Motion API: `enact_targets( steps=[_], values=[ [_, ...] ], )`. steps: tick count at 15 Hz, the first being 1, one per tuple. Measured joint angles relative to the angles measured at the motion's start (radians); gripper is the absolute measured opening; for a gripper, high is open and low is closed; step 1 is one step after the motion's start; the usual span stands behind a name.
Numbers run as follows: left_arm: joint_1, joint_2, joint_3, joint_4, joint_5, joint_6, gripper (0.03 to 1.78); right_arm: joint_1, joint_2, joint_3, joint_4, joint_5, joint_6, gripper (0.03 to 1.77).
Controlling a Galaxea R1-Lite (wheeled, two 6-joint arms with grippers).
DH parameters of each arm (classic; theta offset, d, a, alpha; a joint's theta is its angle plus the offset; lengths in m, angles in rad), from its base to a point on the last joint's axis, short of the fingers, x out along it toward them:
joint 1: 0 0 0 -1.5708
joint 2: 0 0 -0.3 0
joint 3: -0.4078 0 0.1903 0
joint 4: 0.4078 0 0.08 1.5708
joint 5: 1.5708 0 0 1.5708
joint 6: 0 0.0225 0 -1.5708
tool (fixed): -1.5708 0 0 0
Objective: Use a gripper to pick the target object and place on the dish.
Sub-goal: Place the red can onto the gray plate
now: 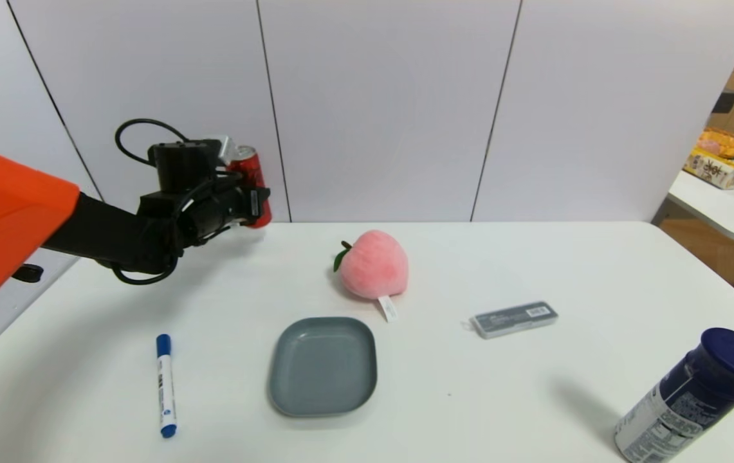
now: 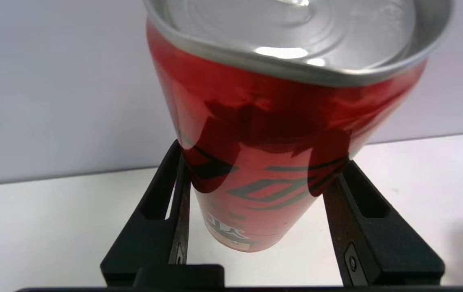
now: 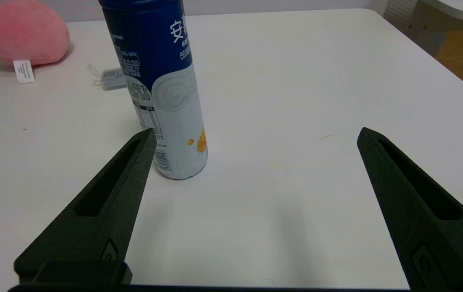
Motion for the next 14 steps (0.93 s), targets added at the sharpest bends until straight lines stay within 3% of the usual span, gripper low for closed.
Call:
enact_targets(
  steps=[4,9,14],
  values=[
    [-0.014,-0.114,0.007,0.026,-0.005,0.006,0.94,0.0,0.0,0.0,0.0,0.0,0.0,1.71],
    [-0.066,-0.32,0.043,0.178,-0.02,0.013,0.94,0.0,0.0,0.0,0.0,0.0,0.0,1.71],
    [-0.17,-0.563,0.224,0.264,-0.025,0.013,0.94,0.0,0.0,0.0,0.0,0.001,0.0,1.71]
  ],
)
